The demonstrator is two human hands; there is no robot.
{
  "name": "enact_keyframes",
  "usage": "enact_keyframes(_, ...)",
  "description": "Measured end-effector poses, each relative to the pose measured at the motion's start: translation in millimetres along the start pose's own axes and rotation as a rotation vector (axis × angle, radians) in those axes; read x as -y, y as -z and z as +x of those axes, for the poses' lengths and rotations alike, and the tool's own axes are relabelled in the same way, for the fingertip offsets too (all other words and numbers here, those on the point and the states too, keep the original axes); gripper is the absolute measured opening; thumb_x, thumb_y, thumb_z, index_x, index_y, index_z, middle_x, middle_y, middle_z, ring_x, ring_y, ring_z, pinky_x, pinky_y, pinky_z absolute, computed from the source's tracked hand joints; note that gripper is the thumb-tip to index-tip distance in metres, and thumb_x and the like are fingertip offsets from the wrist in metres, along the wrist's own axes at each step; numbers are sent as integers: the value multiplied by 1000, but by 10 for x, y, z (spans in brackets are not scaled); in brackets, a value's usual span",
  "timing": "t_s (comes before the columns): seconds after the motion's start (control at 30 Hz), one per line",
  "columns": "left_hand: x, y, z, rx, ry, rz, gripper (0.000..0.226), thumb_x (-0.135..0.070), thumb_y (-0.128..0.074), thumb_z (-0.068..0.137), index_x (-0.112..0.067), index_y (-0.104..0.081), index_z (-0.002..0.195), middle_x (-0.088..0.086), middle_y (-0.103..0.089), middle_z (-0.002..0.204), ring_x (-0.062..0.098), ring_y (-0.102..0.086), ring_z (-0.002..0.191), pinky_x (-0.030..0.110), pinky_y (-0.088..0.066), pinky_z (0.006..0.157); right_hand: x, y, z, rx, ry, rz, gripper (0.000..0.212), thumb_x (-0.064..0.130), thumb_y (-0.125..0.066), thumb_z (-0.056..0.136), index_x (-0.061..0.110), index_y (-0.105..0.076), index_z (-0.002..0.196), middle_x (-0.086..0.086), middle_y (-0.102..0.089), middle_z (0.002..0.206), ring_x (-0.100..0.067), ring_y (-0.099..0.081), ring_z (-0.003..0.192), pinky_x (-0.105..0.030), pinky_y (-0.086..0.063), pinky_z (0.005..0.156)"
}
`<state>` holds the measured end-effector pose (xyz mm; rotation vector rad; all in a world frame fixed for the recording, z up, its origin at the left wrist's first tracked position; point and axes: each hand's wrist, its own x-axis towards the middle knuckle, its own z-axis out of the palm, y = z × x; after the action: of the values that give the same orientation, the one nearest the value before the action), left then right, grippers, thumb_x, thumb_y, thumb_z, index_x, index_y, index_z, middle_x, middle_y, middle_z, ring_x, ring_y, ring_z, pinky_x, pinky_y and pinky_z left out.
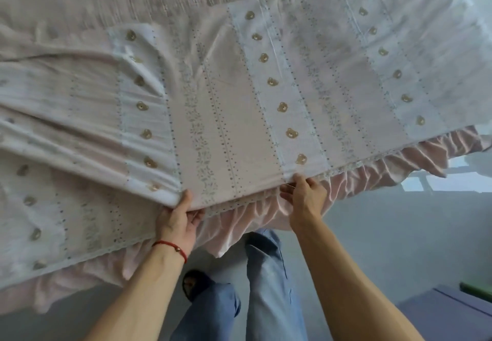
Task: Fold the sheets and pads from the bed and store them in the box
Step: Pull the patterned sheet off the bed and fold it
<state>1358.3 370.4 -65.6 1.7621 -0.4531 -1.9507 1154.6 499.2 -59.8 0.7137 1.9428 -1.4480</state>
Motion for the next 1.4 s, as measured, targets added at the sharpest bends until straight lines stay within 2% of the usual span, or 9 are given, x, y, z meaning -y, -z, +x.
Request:
enact_keyframes(0.23, 228, 134, 113, -135, 17, 142, 13, -13, -77, 88, -10, -66, 93, 16, -73, 94, 27, -70, 74, 32, -59, 55, -87, 62, 168, -70, -25, 7, 19, 21, -68, 90, 4, -67, 83, -12, -69, 65, -24, -67, 52, -36, -61, 57)
enact_keyframes(0.37, 151, 160, 202, -87, 87, 99, 20, -6, -76, 86, -8, -68, 104, 17, -75, 95, 29, -73, 77, 36, -63, 61, 91, 105, 325, -204, 77, 26, 23, 26, -69, 93, 11, -65, 76, -16, -73, 84, -28, -71, 69, -41, -64, 66)
enact_keyframes(0.5, 192, 211, 147, -77, 51, 105, 25, -7, -74, 88, -8, -68, 113, 18, -76, 98, 32, -76, 84, 40, -63, 71, -101, 197, 288, -364, 151, -203, 35, 39, -68, 88, 12, -64, 66, -10, -70, 68, -31, -71, 67, -48, -63, 73)
enact_keyframes(0.63, 195, 201, 156, -97, 24, 194, 19, -9, -75, 90, -6, -69, 108, 19, -77, 94, 33, -77, 80, 41, -62, 68, -132, 8, 172, -449, 108, -361, 48, 37, -70, 94, 5, -54, 126, -15, -58, 119, -28, -56, 109, -37, -42, 104)
enact_keyframes(0.7, 132, 188, 184, -95, 78, 201, 17, -5, -74, 89, -3, -69, 105, 21, -76, 91, 32, -76, 75, 37, -61, 60, -157, -227, 17, -458, 391, -618, 65, 38, -73, 90, 14, -38, 140, -13, -39, 139, -27, -38, 129, -41, -33, 113)
enact_keyframes(0.8, -21, 169, 240, -91, 200, 203, 12, -10, -74, 89, -4, -69, 99, 19, -76, 93, 27, -75, 76, 35, -62, 57, -333, -719, -277, -67, 922, -1061, 62, 25, -75, 85, 27, -44, 139, -7, -32, 152, -28, -31, 137, -47, -31, 114)
enact_keyframes(0.93, -510, 304, 413, -127, 182, 19, 24, -31, -65, 97, -8, -67, 101, 13, -72, 97, 23, -68, 88, 35, -60, 75, -584, -1419, -670, 555, 1020, -1225, 73, 33, -59, 98, 30, -21, 161, -9, 2, 172, -33, 6, 158, -55, -3, 128)
enact_keyframes(1.13, -1287, 732, 896, -203, 137, -195, 42, -28, -67, 94, -11, -58, 131, 13, -62, 126, 29, -59, 114, 50, -50, 88, -882, -1702, -706, 610, 841, -1553, 93, 44, -49, 104, 29, 25, 159, -15, 43, 159, -41, 39, 145, -63, 21, 118)
enact_keyframes(1.4, -1908, 1165, 1137, -64, 91, -310, 32, -21, -66, 93, -12, -64, 124, 12, -71, 116, 30, -67, 109, 47, -54, 90, -964, -1821, -592, 649, 669, -1662, 99, 47, -47, 103, 34, 39, 150, -9, 58, 148, -37, 51, 138, -67, 25, 114)
